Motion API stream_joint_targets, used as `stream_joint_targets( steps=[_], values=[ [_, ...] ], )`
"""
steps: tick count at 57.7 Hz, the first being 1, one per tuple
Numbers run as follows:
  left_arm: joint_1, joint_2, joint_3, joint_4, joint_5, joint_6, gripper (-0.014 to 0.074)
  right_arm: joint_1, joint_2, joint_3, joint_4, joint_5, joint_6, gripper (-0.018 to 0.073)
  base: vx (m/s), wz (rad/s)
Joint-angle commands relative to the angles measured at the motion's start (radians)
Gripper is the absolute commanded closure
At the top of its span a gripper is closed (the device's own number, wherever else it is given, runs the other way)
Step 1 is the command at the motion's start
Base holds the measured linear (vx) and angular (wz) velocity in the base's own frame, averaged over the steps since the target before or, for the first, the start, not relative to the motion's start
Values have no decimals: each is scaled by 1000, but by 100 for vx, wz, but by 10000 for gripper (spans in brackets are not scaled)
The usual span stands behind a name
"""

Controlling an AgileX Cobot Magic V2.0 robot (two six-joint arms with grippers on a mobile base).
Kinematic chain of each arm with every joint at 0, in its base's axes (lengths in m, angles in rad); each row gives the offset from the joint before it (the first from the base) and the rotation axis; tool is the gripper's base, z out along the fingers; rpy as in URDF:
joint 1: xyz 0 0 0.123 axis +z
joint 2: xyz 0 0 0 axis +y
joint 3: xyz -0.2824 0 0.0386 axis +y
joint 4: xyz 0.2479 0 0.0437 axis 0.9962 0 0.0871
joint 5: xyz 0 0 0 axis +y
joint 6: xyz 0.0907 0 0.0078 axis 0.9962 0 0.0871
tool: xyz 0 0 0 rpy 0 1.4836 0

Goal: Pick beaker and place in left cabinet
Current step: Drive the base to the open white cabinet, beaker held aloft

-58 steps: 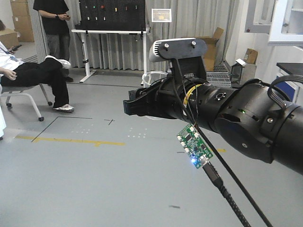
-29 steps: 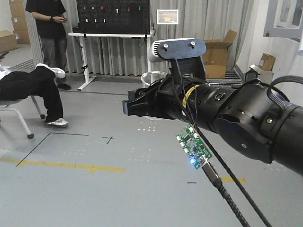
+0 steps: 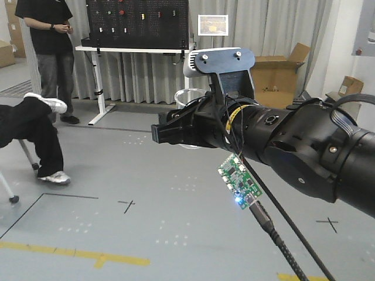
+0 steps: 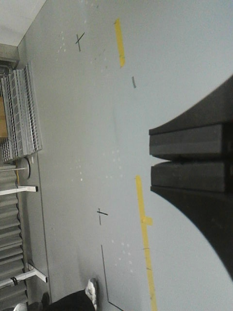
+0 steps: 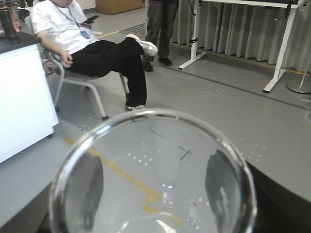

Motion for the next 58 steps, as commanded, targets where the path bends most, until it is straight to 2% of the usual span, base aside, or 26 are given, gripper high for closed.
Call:
stream_joint_targets(
  steps=[1, 58],
  values=[
    [-6, -10, -19, -11, -82, -1, 603, -7, -46, -37, -15, -75, 0, 505, 81, -5],
    [-6, -10, -19, -11, -82, -1, 603, -7, -46, -37, -15, -75, 0, 505, 77, -10]
  ],
)
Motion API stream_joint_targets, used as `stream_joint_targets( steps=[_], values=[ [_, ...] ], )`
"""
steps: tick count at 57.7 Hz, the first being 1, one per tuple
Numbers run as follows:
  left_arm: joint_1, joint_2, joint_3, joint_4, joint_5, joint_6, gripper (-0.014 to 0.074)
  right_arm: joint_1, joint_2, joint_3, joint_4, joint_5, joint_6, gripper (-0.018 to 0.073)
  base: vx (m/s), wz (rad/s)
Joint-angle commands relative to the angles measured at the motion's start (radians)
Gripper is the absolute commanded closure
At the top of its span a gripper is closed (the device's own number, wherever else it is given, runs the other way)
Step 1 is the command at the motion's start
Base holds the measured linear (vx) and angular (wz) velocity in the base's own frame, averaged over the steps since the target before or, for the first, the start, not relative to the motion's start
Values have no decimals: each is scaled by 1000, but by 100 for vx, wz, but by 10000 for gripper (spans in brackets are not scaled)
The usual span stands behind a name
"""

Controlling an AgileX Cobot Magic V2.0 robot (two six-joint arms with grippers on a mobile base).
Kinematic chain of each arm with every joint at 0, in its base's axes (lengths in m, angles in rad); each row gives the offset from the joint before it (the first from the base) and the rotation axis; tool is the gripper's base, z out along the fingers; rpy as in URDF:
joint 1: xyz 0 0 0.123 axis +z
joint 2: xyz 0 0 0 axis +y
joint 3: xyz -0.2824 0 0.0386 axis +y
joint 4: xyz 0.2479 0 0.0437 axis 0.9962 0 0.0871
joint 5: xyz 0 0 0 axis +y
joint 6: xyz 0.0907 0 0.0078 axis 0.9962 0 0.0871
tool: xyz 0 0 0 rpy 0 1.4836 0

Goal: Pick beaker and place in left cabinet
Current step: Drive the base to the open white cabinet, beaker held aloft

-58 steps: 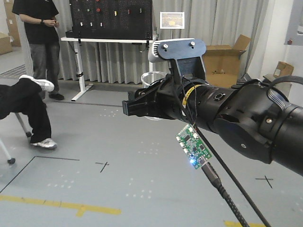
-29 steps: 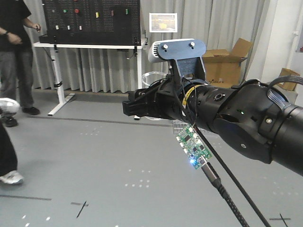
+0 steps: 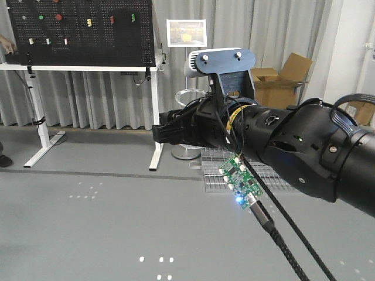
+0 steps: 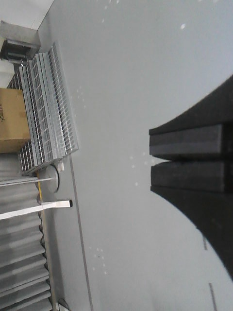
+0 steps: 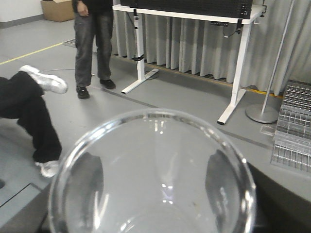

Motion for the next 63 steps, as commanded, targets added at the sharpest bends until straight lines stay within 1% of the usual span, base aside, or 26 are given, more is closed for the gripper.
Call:
stream_joint_targets(
  steps=[1, 30, 63],
  values=[
    [-6, -10, -19, -11, -82, -1, 603, -7, -47, -37, -15, -76, 0, 505, 74, -4],
    [-6, -10, -19, -10, -82, -1, 603, -7, -47, -37, -15, -76, 0, 505, 71, -6],
    [-6, -10, -19, -10, -82, -1, 603, -7, -47, -37, -15, -76, 0, 505, 60, -22]
  ],
)
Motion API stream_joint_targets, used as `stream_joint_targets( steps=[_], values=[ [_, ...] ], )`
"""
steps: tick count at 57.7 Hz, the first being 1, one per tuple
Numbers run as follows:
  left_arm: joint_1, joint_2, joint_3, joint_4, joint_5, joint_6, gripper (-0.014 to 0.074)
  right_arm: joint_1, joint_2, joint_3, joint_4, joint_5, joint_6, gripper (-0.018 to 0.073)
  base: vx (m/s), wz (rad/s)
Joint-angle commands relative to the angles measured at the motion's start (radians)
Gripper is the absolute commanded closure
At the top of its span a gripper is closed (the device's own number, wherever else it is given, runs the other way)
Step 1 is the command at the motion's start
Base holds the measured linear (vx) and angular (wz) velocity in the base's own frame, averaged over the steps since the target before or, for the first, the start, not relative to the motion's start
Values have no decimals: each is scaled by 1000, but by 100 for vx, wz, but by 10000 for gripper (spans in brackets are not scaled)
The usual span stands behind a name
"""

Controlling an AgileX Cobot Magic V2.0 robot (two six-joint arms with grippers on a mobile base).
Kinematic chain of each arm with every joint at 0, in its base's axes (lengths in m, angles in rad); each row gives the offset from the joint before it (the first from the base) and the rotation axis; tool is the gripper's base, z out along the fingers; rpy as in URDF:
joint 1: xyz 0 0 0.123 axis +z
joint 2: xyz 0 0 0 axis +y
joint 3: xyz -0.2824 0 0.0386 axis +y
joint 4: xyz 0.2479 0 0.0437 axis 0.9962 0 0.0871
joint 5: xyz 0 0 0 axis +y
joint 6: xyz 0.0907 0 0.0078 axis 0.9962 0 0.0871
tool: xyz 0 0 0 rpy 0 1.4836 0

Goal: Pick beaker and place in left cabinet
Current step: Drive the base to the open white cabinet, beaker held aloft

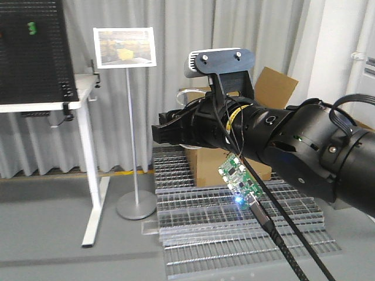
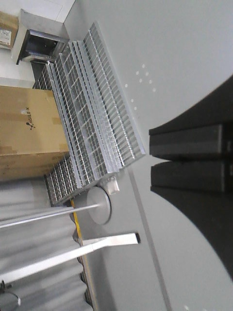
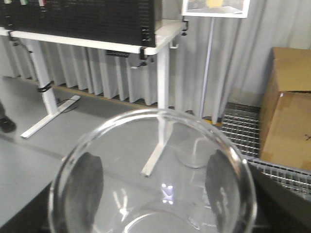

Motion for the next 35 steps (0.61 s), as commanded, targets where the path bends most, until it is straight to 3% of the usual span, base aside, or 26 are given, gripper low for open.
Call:
stream_joint_targets(
  steps=[1, 35],
  values=[
    [-6, -10, -19, -10, -82, -1, 603, -7, -47, -37, -15, -75, 0, 505, 55, -24],
    [-6, -10, -19, -10, -82, -1, 603, -7, -47, -37, -15, -75, 0, 505, 50, -35]
  ],
)
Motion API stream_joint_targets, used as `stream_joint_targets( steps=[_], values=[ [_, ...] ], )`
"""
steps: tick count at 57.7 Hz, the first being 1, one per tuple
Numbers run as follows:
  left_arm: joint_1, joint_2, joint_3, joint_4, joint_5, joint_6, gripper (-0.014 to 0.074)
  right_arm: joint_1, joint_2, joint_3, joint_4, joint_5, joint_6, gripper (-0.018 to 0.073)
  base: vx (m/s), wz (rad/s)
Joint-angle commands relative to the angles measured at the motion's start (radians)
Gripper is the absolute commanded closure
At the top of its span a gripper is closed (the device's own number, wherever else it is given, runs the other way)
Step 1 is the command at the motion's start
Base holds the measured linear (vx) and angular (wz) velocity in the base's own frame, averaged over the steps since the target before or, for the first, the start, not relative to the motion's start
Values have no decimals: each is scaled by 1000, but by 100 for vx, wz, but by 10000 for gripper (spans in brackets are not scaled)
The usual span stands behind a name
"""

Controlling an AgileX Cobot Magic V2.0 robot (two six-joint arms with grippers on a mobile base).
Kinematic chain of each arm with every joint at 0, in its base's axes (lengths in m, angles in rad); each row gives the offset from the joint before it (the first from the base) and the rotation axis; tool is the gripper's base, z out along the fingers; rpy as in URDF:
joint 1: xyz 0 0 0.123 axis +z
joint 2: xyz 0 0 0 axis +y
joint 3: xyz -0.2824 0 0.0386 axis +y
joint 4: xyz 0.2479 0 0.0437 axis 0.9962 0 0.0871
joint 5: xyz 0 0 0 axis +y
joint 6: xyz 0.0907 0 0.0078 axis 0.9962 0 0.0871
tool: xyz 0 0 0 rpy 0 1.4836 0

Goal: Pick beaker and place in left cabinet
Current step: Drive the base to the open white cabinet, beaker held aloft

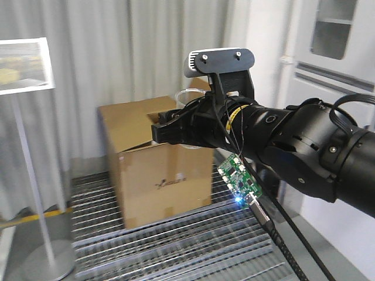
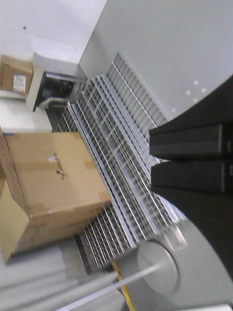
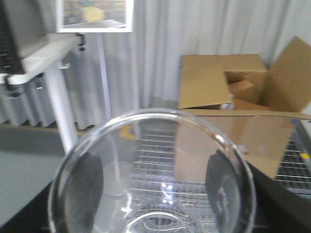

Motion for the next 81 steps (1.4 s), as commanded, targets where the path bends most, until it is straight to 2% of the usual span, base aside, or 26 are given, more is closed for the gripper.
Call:
stream_joint_targets(
  steps=[1, 48, 81],
  values=[
    [-6, -10, -19, -10, -82, -1, 603, -7, -47, -37, -15, -75, 0, 505, 43, -53],
    [-6, -10, -19, -10, -82, -1, 603, -7, -47, -37, -15, -75, 0, 505, 34, -72],
    [-6, -10, -19, -10, -82, -1, 603, -7, -47, -37, -15, -75, 0, 505, 28, -44]
  ],
)
